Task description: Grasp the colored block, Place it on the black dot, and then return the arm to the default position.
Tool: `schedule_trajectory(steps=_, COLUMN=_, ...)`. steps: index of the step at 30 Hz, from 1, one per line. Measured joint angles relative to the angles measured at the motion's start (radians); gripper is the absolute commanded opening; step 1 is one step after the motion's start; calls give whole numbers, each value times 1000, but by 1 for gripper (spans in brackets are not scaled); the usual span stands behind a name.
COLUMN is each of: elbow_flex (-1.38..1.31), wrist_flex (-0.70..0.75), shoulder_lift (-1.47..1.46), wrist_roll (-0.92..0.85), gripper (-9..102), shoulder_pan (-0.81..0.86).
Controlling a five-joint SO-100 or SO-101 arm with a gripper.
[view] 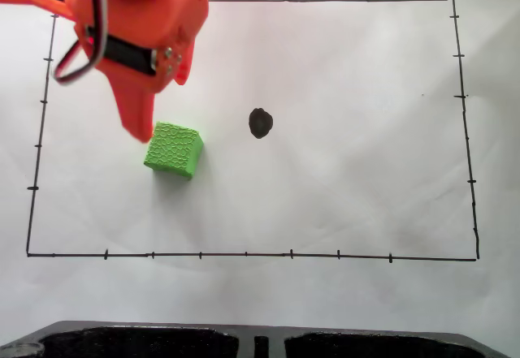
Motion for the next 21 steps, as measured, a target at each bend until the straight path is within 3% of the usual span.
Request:
schedule_trajectory(steps=10, elbow_flex=-109, wrist_flex=21, shoulder_lift=-184, wrist_roll=5, gripper=42, shoulder_pan=-14)
schedule_trajectory(steps=21, elbow_flex=-218, wrist_flex=26, shoulder_lift=-356, wrist_roll=-67, gripper=42, shoulder_pan=-52)
